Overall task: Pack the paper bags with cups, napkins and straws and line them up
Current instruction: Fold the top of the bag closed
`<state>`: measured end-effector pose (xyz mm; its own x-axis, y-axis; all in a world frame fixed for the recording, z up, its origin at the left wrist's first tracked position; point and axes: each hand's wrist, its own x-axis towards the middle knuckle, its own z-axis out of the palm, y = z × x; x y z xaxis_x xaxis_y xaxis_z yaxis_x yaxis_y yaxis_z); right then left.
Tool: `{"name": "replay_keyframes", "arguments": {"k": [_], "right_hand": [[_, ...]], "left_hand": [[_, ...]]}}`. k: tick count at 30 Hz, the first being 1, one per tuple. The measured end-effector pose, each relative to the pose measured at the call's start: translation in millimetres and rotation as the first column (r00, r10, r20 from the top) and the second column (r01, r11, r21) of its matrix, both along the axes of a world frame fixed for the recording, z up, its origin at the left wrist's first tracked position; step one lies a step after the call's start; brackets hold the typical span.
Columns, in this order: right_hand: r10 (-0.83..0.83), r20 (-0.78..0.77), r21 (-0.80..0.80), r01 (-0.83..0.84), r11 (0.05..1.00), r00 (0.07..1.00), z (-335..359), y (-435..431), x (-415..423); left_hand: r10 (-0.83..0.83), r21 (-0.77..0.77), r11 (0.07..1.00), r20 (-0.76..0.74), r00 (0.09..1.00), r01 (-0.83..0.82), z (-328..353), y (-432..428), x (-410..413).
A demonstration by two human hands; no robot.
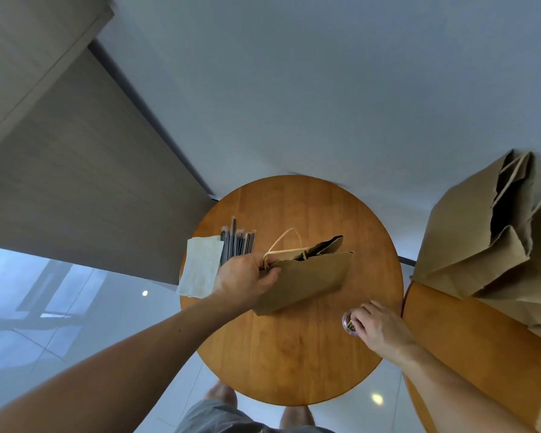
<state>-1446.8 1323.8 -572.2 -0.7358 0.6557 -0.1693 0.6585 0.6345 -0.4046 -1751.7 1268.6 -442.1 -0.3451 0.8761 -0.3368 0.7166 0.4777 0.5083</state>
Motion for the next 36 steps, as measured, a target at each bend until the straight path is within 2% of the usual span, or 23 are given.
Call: {"name": "replay_keyframes", "arguments": {"k": [3, 7, 12, 16, 22, 28, 33, 36], "right_hand": [[-0.137, -0.007, -0.062, 0.136, 0.989, 0.991, 13, 1, -3], [-0.307, -0.154, -0.114, 0.292, 0.95, 0.939, 48, 4, -19], [-0.357, -0.368, -0.274, 0.267, 0.924, 0.858, 109, 5, -55], [-0.467, -0.422, -0.473, 0.251, 0.845, 0.777, 151, 1, -86], [-0.579, -0.452, -0.666, 0.175, 0.725, 0.679, 179, 2, -120], [-0.587, -0.445, -0.674, 0.178, 0.717, 0.676, 181, 4, -133], [-0.477, -0.406, -0.522, 0.231, 0.821, 0.78, 182, 4, -137], [-0.49, -0.357, -0.488, 0.289, 0.824, 0.795, 183, 5, -140]], "left_hand": [[-0.006, -0.039, 0.999, 0.012, 1.0, 0.006, 5, 3, -1], [-0.056, -0.093, 0.994, -0.001, 0.998, 0.056, 15, 6, -3], [-0.106, -0.142, 0.985, -0.047, 0.993, 0.099, 24, 5, -3], [-0.085, -0.141, 0.987, -0.028, 0.996, 0.08, 28, 7, 0], [-0.093, -0.113, 0.99, -0.041, 0.995, 0.088, 31, 5, -2], [-0.073, -0.098, 0.993, -0.02, 0.997, 0.071, 32, 2, -1], [-0.061, -0.101, 0.993, 0.018, 0.998, 0.063, 31, 2, 1], [-0.048, -0.09, 0.995, 0.029, 0.998, 0.051, 29, 3, 1]]}}
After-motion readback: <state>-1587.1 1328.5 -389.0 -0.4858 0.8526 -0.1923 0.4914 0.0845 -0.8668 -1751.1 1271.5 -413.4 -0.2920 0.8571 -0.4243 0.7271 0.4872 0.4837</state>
